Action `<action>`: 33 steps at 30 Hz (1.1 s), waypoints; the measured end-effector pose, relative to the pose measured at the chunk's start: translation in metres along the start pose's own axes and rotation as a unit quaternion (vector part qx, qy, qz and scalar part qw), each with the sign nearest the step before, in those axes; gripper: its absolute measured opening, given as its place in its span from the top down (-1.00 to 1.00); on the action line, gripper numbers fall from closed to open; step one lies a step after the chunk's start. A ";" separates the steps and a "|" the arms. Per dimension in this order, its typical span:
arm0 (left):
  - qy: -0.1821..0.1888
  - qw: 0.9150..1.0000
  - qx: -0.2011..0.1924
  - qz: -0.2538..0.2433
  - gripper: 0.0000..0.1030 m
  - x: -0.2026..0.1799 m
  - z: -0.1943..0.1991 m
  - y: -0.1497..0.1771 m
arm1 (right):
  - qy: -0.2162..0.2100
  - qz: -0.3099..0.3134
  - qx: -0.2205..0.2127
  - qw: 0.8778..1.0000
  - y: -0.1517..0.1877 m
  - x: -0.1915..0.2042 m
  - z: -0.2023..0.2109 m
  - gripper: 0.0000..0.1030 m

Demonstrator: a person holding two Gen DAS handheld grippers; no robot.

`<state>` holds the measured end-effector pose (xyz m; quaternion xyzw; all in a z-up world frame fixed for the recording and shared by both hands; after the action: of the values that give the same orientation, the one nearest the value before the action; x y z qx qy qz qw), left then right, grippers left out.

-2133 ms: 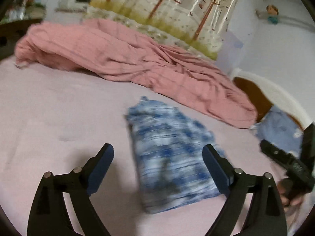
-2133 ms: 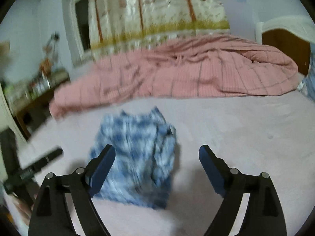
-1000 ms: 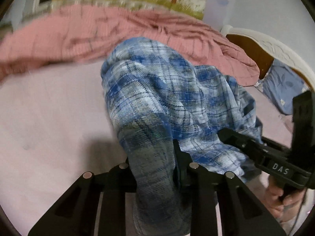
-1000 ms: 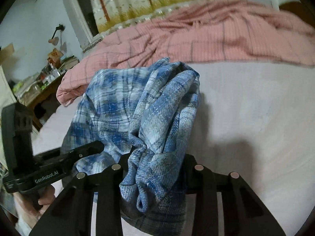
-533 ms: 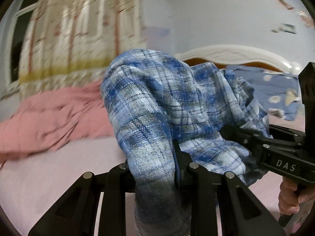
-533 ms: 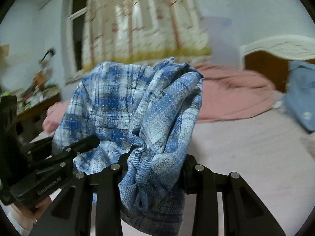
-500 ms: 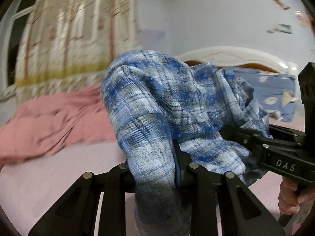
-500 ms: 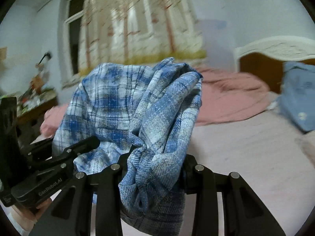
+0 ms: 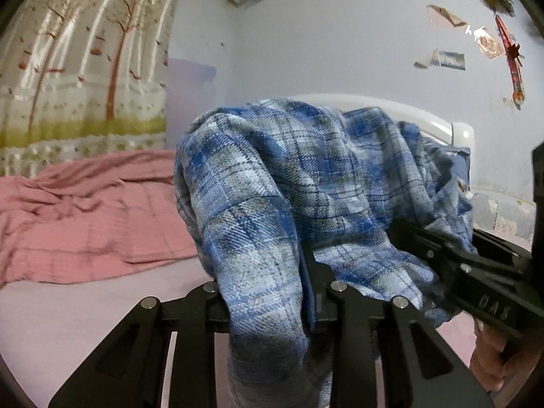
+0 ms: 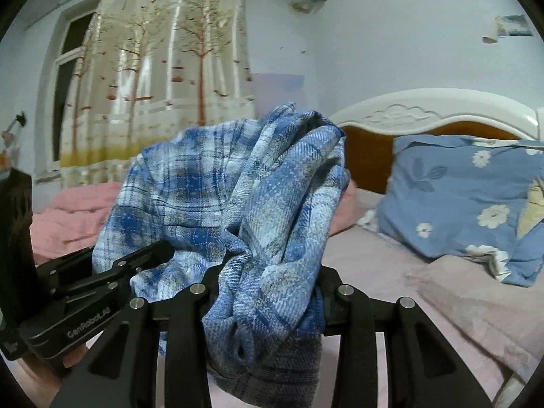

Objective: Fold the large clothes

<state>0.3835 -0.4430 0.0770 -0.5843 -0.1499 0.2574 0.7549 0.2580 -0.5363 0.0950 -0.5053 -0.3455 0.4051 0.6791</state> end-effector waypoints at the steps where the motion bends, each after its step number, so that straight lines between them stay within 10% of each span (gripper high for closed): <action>1: 0.004 1.000 0.003 -0.003 0.48 -0.005 -0.016 0.005 | 0.012 0.003 -0.003 1.000 0.004 -0.010 -0.010 0.24; 8: 0.047 0.996 0.078 -0.002 0.44 -0.024 -0.123 0.077 | 0.057 -0.034 0.040 0.997 0.063 -0.075 -0.092 0.24; 12: 0.051 0.978 0.203 0.023 0.39 -0.019 -0.176 0.141 | 0.094 -0.047 0.171 0.980 0.131 -0.102 -0.157 0.23; 22: 0.014 0.982 0.186 -0.004 0.06 -0.021 -0.168 0.133 | 0.123 -0.078 0.207 0.967 0.155 -0.122 -0.175 -0.17; 27: -0.047 0.993 0.108 -0.033 -0.72 -0.010 -0.136 0.112 | 0.141 -0.063 0.141 0.978 0.132 -0.114 -0.149 -0.67; 33: -0.091 0.995 0.007 -0.032 -0.99 -0.006 -0.070 0.081 | 0.160 0.022 0.042 0.986 0.083 -0.095 -0.109 -0.72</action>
<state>0.3983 -0.4881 -0.0194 -0.5479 -0.2345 0.2864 0.7502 0.2955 -0.6526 -0.0177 -0.5424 -0.2042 0.3478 0.7370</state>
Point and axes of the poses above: each gripper's, at about its wrist camera, not at the fingertips, and z roughly against the way its jaws point, x to its left, y to its underside, the point moved 9 cm from there along -z, roughly the way its jaws point, and after that the axes turned 1 degree about -z, right-handed, at the moved point
